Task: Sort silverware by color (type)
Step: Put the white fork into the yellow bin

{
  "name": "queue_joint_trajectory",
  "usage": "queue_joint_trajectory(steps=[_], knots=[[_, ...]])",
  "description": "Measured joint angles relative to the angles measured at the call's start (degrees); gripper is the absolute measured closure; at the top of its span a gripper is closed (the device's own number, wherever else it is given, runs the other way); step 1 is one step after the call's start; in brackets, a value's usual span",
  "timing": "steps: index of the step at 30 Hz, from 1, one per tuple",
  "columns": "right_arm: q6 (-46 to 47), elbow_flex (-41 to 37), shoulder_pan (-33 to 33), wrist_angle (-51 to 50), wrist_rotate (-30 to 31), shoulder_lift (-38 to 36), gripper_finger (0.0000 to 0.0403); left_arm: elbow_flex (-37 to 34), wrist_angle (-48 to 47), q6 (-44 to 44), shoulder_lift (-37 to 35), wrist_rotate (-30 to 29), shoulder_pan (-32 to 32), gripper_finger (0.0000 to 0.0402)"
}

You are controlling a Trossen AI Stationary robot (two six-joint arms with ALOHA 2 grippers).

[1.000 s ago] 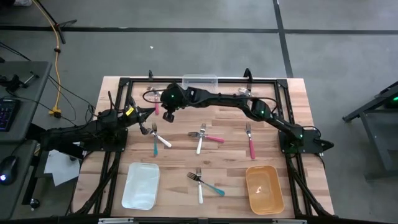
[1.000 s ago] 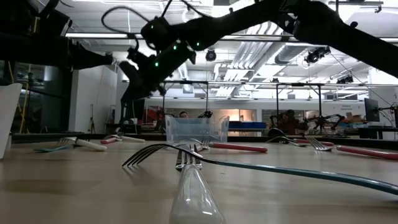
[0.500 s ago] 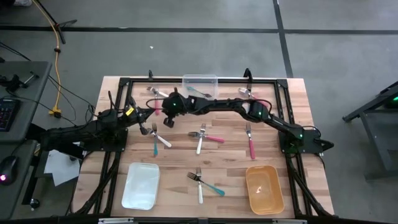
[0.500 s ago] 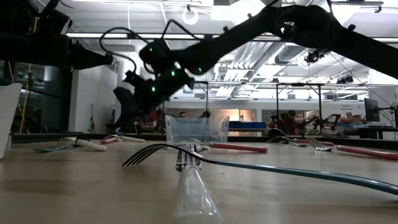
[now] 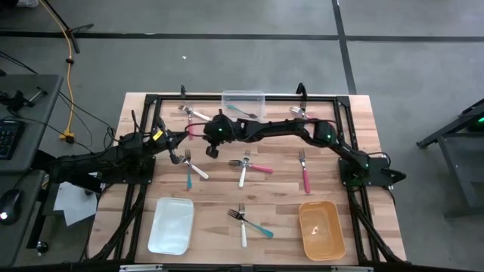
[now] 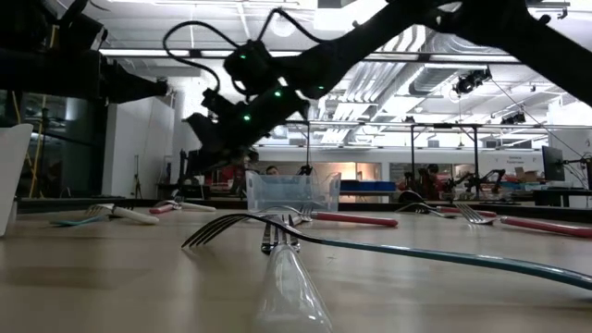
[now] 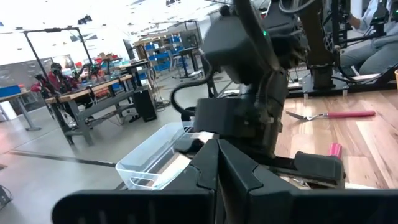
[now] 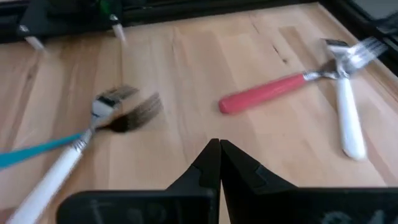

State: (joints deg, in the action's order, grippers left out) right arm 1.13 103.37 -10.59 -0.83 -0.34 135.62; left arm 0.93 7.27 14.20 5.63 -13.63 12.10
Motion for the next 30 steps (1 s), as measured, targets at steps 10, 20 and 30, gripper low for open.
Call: queue_joint_trajectory(steps=[10,20,30], knots=[[2.94,-28.83,1.34,17.73,1.54,-15.98,0.0403,0.0,-0.04,0.5,0.0,1.01,0.0,0.0401],[-1.42,-55.79,-0.18,32.14,1.41,-35.56,0.0403,0.07,1.33,-2.32,1.57,1.15,-0.06,0.0401],[-1.06,-73.71,-1.57,39.8,0.74,-50.21,0.0403,6.01,-0.18,-9.53,17.34,5.97,-2.23,0.0401]])
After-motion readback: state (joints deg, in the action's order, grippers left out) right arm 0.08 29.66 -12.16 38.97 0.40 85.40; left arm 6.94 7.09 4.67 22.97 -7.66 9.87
